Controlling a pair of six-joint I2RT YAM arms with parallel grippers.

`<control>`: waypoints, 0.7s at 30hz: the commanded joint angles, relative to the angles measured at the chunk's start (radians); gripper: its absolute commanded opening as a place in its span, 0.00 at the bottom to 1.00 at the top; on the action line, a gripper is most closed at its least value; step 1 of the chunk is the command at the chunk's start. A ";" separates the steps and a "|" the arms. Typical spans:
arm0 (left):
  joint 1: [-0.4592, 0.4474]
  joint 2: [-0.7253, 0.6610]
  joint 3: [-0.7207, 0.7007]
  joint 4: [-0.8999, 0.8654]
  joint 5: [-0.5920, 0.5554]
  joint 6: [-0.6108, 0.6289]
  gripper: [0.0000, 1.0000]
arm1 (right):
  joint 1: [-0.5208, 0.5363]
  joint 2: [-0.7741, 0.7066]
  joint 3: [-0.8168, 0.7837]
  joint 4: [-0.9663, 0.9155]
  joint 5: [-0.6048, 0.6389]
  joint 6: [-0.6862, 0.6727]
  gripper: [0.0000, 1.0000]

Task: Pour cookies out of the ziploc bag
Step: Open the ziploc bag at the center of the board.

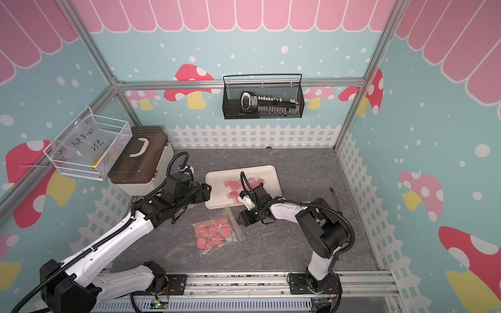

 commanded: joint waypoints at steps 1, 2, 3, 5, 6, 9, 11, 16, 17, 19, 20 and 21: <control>-0.004 -0.003 0.018 0.009 0.005 -0.007 0.85 | 0.009 -0.024 0.007 -0.015 0.002 -0.022 0.59; -0.004 -0.003 0.017 0.010 0.005 -0.008 0.85 | 0.007 -0.028 0.006 -0.018 0.009 -0.020 0.59; -0.004 -0.003 0.017 0.010 0.006 -0.009 0.85 | 0.008 -0.030 0.006 -0.021 0.013 -0.019 0.59; -0.004 -0.003 0.017 0.010 0.006 -0.008 0.86 | 0.008 -0.035 0.005 -0.022 0.017 -0.016 0.59; -0.004 -0.004 0.016 0.010 0.006 -0.008 0.85 | 0.008 -0.038 0.006 -0.021 0.017 -0.012 0.59; -0.004 -0.005 0.016 0.010 0.008 -0.008 0.85 | 0.007 -0.046 0.005 -0.022 0.017 -0.010 0.60; -0.005 -0.003 0.014 0.010 0.012 -0.010 0.85 | 0.007 -0.051 0.006 -0.023 0.014 -0.010 0.60; -0.007 0.001 0.013 0.010 0.018 -0.019 0.86 | 0.007 -0.048 0.002 -0.025 0.000 -0.014 0.60; -0.008 0.002 0.012 0.010 0.018 -0.019 0.86 | 0.008 -0.046 0.002 -0.026 0.000 -0.015 0.60; -0.010 0.002 0.012 0.010 0.017 -0.019 0.86 | 0.008 -0.042 -0.002 -0.026 0.008 -0.018 0.60; -0.011 0.002 0.012 0.009 0.017 -0.019 0.86 | 0.008 -0.039 -0.003 -0.027 0.008 -0.019 0.60; -0.010 0.002 0.014 0.010 0.014 -0.018 0.85 | 0.007 -0.037 -0.003 -0.027 0.006 -0.020 0.60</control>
